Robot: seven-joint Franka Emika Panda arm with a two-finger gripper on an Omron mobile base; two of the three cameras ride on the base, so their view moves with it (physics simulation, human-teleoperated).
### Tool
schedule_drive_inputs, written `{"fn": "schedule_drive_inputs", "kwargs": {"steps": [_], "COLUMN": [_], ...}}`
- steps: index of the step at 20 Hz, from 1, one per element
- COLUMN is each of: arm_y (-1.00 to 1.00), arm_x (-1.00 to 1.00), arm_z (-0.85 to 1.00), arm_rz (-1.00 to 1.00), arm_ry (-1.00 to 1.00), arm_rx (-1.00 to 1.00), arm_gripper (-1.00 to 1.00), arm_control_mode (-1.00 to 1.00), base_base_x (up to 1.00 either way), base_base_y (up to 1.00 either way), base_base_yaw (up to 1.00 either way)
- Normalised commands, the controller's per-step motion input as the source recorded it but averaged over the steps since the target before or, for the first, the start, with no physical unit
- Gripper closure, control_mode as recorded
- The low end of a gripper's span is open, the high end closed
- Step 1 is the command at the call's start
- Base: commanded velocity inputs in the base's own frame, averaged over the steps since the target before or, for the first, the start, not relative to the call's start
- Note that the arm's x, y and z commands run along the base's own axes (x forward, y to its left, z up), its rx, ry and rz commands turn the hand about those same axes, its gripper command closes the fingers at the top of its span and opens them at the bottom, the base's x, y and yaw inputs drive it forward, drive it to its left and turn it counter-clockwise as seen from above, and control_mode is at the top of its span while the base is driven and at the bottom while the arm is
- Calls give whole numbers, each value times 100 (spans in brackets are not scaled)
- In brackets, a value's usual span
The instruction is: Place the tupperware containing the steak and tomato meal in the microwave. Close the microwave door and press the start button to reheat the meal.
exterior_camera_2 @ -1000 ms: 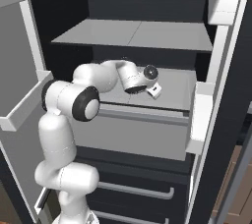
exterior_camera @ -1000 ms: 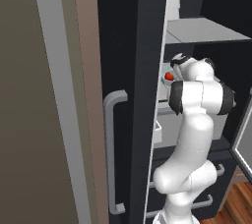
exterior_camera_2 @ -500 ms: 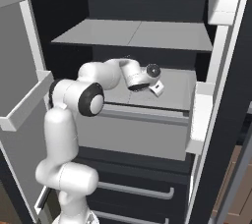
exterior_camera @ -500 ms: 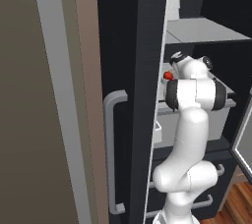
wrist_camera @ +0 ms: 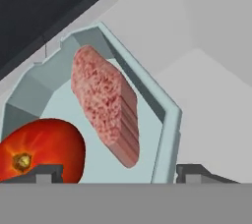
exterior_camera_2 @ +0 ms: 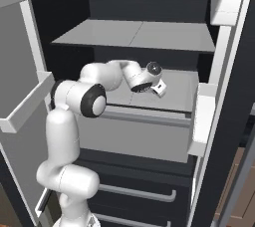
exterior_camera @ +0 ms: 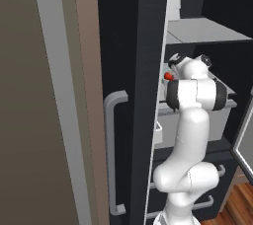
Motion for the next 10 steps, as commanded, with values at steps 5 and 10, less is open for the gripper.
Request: {"fn": "schedule_drive_inputs", "kwargs": {"steps": [5,10], "arm_y": [24,12], "arm_x": [0,0], "arm_z": [-33,-36], "arm_rz": [0,0], "arm_ry": [12,9], "arm_rx": [-18,-13], "arm_gripper": [100,100], "arm_control_mode": [-100,-100], "base_base_x": [0,0], "base_base_y": [0,0], "base_base_yaw": [0,0]}}
